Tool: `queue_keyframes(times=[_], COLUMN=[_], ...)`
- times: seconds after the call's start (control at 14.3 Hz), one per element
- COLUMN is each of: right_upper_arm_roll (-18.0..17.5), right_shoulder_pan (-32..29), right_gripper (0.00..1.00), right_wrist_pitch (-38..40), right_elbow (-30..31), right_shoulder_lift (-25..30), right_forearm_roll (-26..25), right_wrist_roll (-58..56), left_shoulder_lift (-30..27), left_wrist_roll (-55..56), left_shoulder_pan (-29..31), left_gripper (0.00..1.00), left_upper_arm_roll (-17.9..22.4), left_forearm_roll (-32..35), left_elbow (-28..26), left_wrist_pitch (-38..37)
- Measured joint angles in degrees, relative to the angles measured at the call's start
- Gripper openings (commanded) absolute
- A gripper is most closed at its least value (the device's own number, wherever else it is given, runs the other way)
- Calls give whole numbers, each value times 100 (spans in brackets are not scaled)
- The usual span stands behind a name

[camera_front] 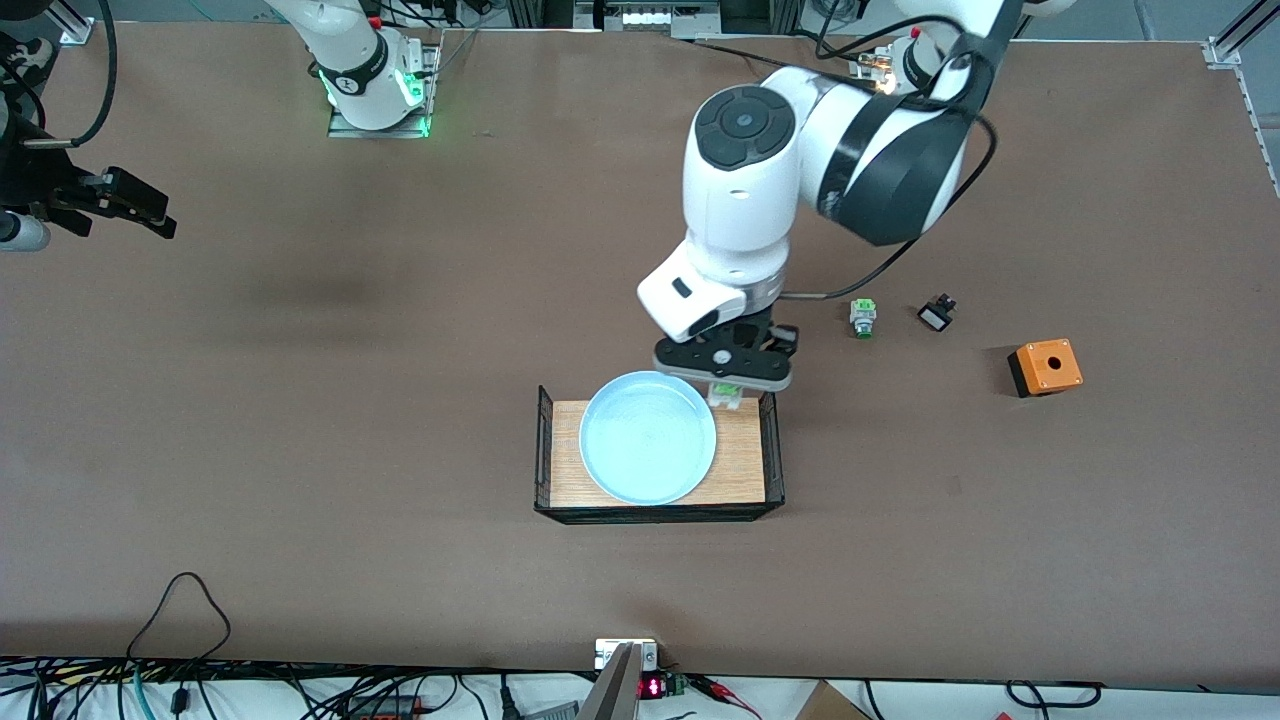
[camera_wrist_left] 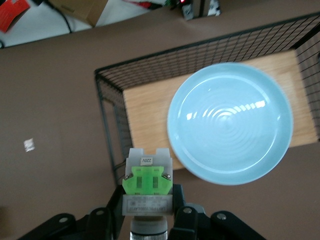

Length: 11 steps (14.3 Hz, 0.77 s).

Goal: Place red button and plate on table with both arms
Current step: 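Carry the green button beside the orange box and lower it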

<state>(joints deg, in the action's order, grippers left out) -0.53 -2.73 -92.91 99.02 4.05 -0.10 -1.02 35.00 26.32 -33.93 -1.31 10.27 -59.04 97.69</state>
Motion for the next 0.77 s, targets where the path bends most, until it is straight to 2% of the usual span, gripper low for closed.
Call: queue_keyframes(times=[0.28,0.42,0.77], right_upper_arm_roll=[4,-1,-95], right_shoulder_pan=[-28,-27,-3], right_gripper=[100,100,100], right_wrist_pitch=[11,50,66], right_elbow=[-2,-3,-142], right_shoulder_lift=[-110,-124,-124], right_forearm_roll=[0,8,237], right_wrist_roll=[-7,-13,-13], left_shoulder_lift=[-295,-440,-543], left_wrist_roll=[-1515,-2699,-5116], left_shoulder_pan=[366,729,1679], left_gripper=[28,28,29], left_upper_arm_roll=[9,27,46], left_forearm_roll=[-77,-393,-661], left_elbow=[-331,-677,-1204], left_wrist_pitch=[-401,-420,-466])
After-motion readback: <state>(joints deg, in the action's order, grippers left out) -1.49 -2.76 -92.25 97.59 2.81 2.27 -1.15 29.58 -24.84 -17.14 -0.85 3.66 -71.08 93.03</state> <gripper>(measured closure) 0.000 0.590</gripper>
